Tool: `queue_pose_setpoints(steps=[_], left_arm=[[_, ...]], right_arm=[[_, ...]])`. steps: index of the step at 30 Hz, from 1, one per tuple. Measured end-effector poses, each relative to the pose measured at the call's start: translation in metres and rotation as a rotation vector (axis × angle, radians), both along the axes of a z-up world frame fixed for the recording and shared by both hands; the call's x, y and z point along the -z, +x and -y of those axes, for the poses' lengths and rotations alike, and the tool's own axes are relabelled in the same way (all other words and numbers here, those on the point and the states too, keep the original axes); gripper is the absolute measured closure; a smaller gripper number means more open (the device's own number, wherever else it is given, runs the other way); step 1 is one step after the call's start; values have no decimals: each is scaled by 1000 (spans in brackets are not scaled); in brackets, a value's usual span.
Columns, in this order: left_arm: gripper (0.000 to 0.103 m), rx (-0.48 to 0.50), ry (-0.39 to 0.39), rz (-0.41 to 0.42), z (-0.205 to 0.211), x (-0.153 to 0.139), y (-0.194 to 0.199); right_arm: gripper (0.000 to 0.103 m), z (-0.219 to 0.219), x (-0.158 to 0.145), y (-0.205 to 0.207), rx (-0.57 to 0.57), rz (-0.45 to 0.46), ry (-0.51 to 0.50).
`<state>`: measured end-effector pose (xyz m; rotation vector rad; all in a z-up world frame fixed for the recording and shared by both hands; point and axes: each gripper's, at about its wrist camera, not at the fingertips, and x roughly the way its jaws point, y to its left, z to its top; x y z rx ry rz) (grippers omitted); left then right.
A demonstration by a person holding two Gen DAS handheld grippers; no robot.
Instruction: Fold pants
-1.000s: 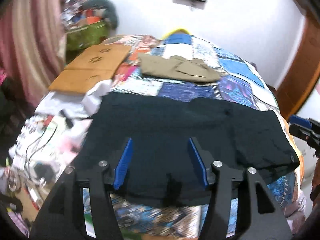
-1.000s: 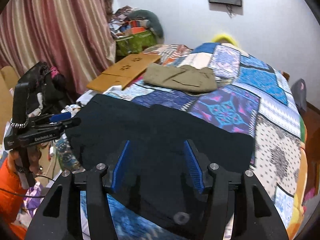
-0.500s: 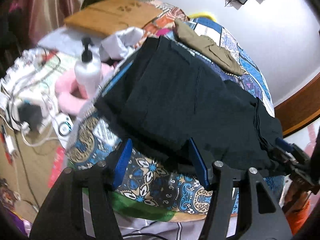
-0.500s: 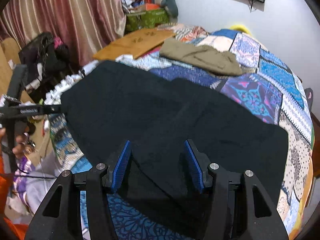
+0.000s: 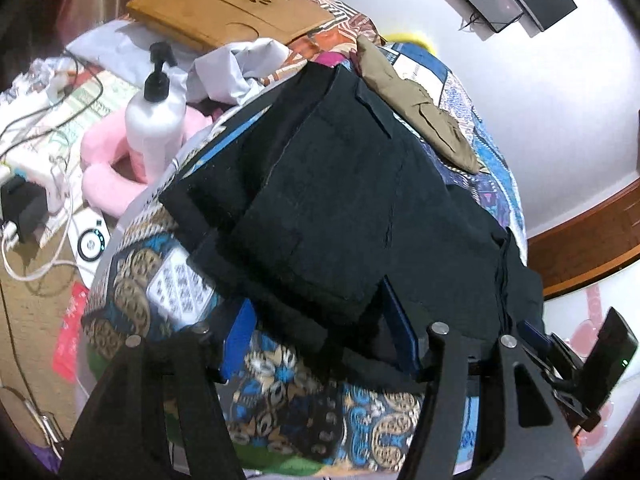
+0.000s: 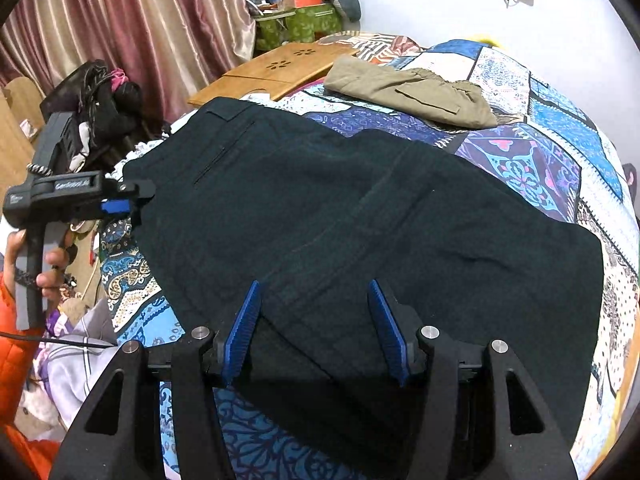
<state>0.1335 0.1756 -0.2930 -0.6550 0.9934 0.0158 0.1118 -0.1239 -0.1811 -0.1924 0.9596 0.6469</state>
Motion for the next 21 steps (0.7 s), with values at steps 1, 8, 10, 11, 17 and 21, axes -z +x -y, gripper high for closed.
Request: queue_pose_setpoints(steps=[1,8,10,11,17,21], left_arm=[[45,-4,11,0,1,0,2],[79,25,209,2,24,-10,19],[82,57,319,37,39,-24,17],[83,78,383,67,49,-36,16],[83,159,447,221,82,-97,21],[83,228,458,302,107,-131,35]], right_arm=[[50,0,0,0,-1,-1,1],[50,2,-1,1,3,-11,20],[51,4,-5,-1,8,-16,24],[51,7,-7,-1,13,-17,31],[50,45,-32,-8,118,26,101],[51,80,-50,-20,217,91,90]])
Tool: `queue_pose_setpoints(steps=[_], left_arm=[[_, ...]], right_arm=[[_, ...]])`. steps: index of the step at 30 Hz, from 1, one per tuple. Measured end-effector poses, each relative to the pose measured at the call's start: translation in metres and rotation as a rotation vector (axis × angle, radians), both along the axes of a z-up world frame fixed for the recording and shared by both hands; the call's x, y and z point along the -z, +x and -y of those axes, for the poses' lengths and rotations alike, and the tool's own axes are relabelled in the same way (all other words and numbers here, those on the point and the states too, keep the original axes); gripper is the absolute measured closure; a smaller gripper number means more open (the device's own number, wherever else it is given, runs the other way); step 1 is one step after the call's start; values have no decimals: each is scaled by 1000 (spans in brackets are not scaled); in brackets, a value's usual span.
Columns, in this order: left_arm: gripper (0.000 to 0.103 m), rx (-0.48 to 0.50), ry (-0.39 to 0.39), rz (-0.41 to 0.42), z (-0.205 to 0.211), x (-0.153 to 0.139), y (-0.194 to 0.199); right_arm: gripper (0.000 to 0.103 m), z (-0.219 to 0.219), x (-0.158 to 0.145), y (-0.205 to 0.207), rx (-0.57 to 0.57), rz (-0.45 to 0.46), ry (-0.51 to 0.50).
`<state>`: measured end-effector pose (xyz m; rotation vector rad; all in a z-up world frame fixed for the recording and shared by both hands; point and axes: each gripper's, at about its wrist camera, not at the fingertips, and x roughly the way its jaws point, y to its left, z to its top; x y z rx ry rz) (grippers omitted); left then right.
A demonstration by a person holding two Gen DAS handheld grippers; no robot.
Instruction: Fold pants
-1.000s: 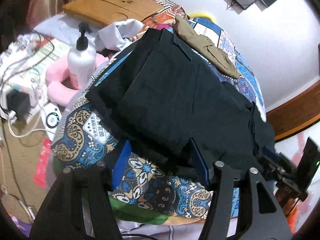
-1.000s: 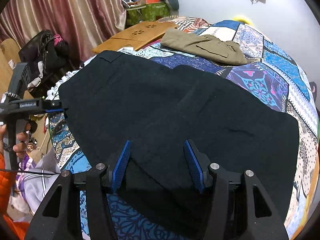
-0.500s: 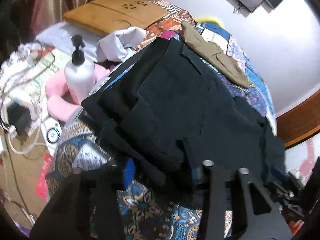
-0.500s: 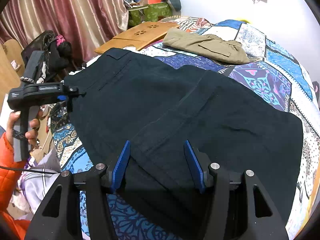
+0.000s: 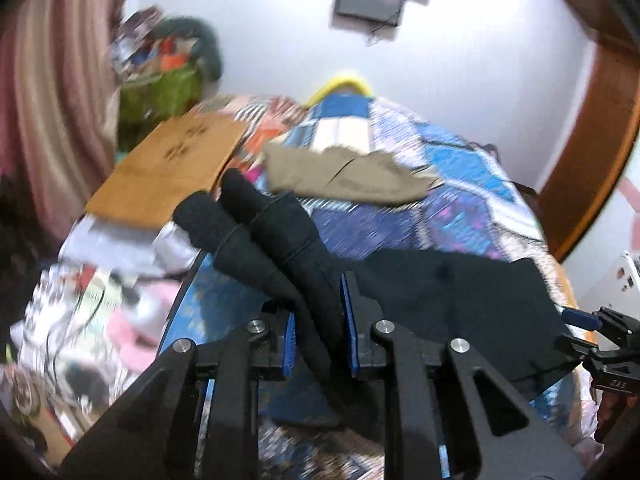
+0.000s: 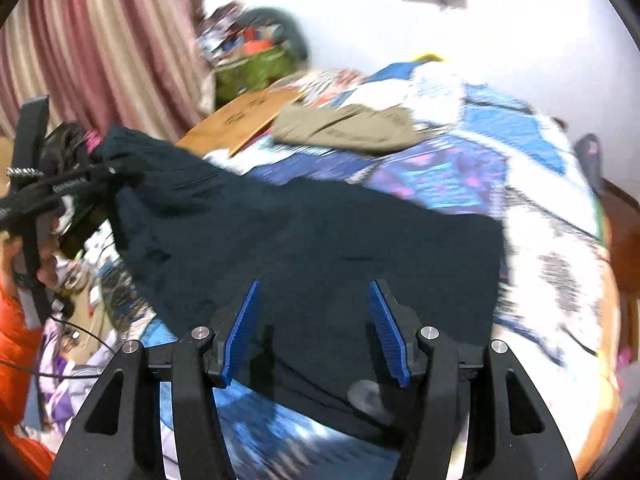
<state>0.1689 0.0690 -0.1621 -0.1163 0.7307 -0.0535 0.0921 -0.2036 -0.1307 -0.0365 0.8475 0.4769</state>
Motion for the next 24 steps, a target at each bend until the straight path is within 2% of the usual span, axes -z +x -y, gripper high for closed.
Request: queue_pose_setpoints(steps=[4,7,8,11,13,18,21,24], left_arm=[[84,73,19,52,34,-25,12],[84,130,20,91,60,-42,17],[84,147,18,99,68,-47,18],[85,221,13,114,96,-59,22],[85,268,19,124,116,-64,22],[86,396,1,127,168,-65,20],[86,485,-25,97,199,-56,18],[86,573,-38,22,230,-32,15]], right_arm=[[50,40,-1,-9,99,-17,-5],[50,58,12,-14,161,-30,-81],[50,62,21,-13,171,-50,-98],[50,68,41,-10,164,-109,-64],[48,65,45,-9,161,-94,-72],[48,68,45,-6,149,-91,-47],[48,75,47,-7,155,-109,-2],[48,84,41,-11,173,-112,11]])
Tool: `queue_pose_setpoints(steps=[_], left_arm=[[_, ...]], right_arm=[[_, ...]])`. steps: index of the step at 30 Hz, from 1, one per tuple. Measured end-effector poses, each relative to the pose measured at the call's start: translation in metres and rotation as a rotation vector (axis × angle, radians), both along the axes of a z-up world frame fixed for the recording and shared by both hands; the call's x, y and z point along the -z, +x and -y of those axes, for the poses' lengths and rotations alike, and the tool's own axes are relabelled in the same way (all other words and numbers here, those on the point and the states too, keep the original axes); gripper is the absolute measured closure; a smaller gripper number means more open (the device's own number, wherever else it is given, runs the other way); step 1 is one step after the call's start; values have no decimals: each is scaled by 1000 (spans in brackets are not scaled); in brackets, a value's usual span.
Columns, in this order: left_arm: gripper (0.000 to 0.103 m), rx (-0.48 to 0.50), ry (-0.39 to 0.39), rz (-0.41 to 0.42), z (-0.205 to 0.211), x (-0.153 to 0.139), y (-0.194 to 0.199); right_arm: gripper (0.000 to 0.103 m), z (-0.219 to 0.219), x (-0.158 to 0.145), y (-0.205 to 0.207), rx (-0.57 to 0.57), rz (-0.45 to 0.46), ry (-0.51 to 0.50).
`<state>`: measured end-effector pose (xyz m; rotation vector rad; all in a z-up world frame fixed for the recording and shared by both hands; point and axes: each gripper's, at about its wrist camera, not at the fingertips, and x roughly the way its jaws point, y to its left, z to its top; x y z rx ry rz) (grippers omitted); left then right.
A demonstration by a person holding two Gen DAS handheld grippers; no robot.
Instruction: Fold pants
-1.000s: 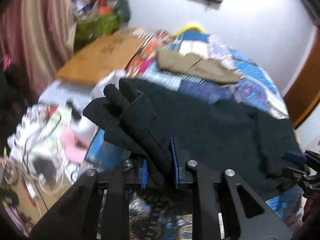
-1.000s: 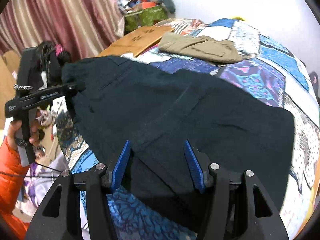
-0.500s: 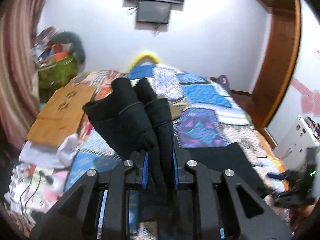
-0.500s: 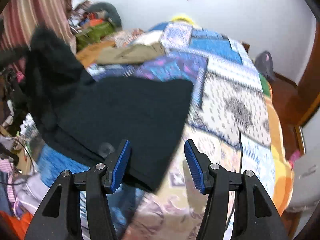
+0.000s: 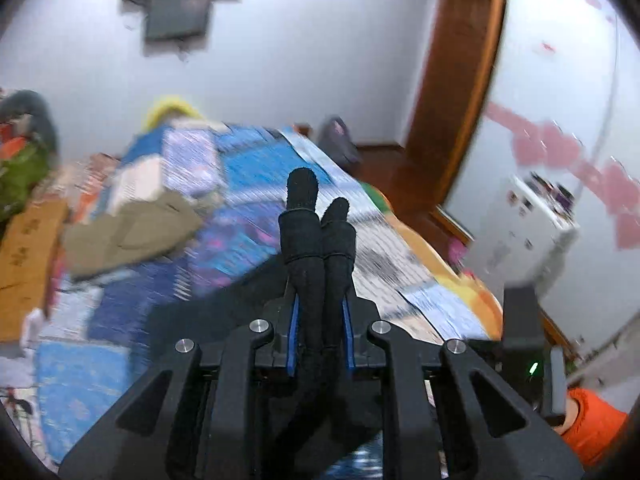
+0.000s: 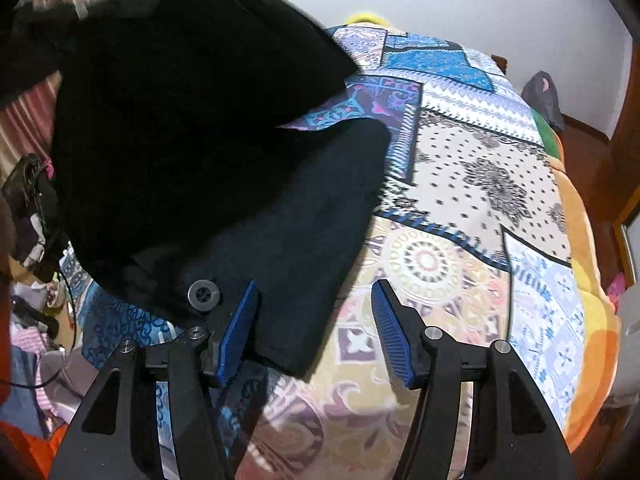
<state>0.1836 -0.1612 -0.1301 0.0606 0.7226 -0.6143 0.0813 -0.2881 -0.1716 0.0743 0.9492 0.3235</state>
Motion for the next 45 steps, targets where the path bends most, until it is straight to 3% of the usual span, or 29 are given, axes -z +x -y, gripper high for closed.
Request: queue_pose_setpoints(steps=[6,15,17,19,21,28,32,39,45], left_arm=[[86,109,67,-84,34,47,-21],[83,99,88,-166,33,74,-35],[79,90,86,-166,31,69,-36],[60,91,71,-178,29,64,-36],[50,89,31,-167,25,55,-37],[48,4,-17,-44,-5,13,-39],[47,-86,23,-4,-27,9,-26],[47,-199,124,-50,-65,42,1],[47,-219,155,-135,-74,82,3]], right_arm=[[48,29,-20,-16,76,29,-11],[47,48,-36,-25,126,72,-15],[47,45,-40,-27,119,88,-21],[47,43,-43,-27,112,100,-26],[47,39,-48,-29,104,115,-26],[47,27,-62,-31,73,163,-13],[47,13,-67,-23,32,188,0],[47,-20,-63,3,-56,204,20],[47,-41,-34,15,-110,126,23]])
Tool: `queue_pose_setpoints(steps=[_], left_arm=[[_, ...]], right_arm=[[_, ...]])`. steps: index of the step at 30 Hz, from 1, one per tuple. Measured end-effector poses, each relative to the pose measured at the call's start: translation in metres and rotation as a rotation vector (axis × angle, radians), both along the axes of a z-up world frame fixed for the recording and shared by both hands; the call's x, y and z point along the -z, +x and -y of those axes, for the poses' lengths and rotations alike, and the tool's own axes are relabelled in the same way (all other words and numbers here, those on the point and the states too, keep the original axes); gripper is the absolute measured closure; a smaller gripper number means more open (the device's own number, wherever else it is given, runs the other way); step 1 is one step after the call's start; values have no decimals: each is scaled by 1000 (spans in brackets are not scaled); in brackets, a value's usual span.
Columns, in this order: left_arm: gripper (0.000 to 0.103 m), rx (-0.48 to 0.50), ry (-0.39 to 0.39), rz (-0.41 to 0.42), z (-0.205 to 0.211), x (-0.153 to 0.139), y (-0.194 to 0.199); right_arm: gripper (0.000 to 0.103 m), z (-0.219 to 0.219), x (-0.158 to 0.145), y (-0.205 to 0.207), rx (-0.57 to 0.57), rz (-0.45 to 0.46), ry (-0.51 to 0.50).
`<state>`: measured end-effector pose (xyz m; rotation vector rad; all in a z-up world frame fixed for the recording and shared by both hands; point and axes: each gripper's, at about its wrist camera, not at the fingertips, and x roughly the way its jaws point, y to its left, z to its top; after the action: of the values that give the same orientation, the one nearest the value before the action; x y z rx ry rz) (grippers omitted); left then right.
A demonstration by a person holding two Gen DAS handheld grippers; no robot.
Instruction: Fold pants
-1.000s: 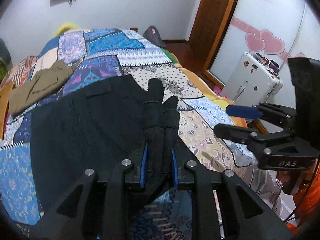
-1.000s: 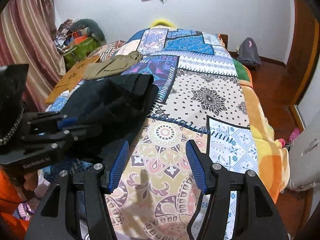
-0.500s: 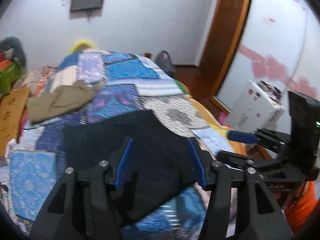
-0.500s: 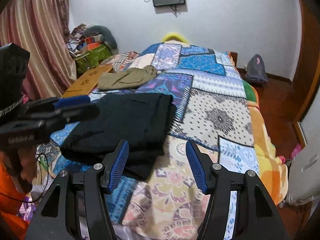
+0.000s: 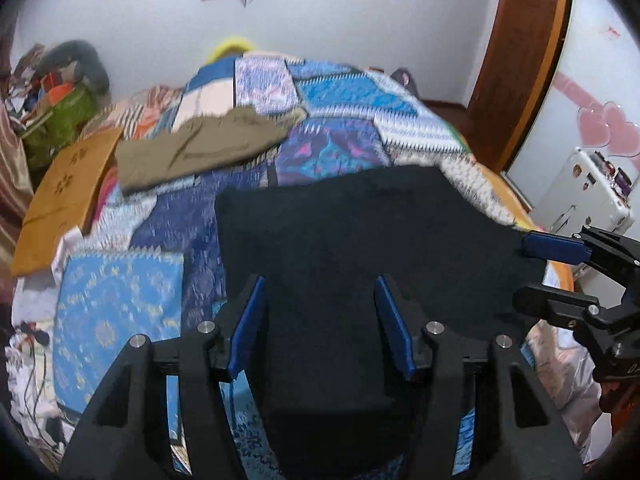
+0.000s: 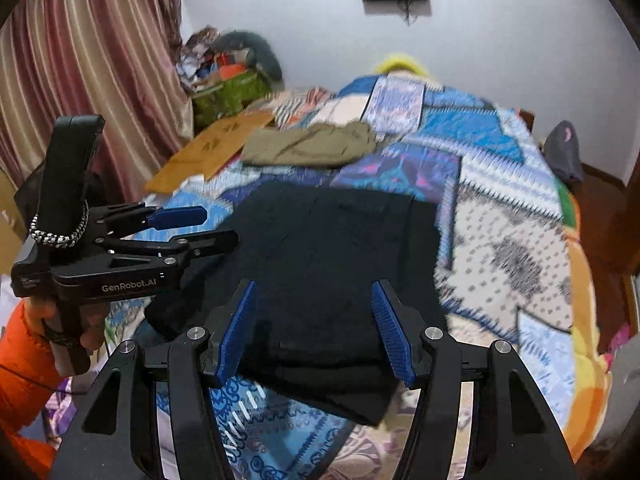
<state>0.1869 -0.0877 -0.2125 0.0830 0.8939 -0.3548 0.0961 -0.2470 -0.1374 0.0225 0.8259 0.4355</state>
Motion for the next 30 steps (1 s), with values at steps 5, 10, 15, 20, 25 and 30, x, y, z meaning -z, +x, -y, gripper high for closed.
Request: queue_pose_setpoints(steps=[5,10,15,20,25,30], left_arm=[[43,11,33,-22,-4,22,-8],[39,-5,67,-21,-31,17,-6],[38,-66,51,-53,-61,23,-6],[38,-107,31,-86,-61,33,-10],[38,-142,47,-105,-46,33,-12],[38,-134,88,-101,-21,27,-15]], right_arm=[[47,1,27,-2,-6,-66,-19],[47,3,24,-10,-2,-66,-10],[47,3,29,-11,-5,-50,-6],[50,9,34,-4,-26,-37,-18],[47,22,37,2,-27,-26,4],[45,44,42,16,-6,-35,34]])
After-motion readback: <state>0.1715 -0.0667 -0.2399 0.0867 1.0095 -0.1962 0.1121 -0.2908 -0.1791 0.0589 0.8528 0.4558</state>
